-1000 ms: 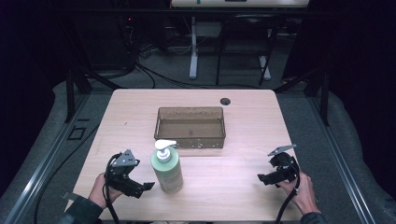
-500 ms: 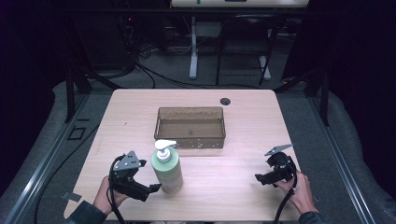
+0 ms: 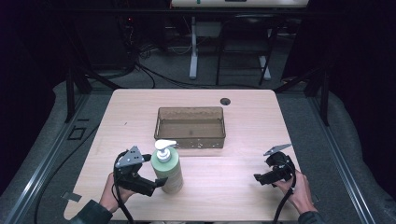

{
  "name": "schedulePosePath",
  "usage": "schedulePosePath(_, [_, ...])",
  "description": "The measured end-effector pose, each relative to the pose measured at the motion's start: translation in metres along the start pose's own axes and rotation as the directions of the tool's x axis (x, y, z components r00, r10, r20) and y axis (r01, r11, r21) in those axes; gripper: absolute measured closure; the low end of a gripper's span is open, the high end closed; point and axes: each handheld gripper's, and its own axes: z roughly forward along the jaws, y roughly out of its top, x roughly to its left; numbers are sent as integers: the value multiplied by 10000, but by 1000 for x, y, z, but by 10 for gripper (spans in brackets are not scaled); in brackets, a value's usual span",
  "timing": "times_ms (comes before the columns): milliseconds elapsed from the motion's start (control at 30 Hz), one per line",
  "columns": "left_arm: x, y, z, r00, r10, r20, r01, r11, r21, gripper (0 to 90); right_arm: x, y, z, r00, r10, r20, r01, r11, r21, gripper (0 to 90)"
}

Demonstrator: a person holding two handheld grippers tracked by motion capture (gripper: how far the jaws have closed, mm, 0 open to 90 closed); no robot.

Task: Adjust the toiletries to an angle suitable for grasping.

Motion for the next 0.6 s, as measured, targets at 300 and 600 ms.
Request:
schedulePosePath(300, [-4,8,9,9996,220,-166,-223,9996,-153,1,2,3,2,9999,-31,-141,31,10000,4,57])
schedulePosePath(600, [-7,13,15,9980,604,-208,-609,9978,-248,111,0,2,1,10000,-20,-86,20,10000,-22,60])
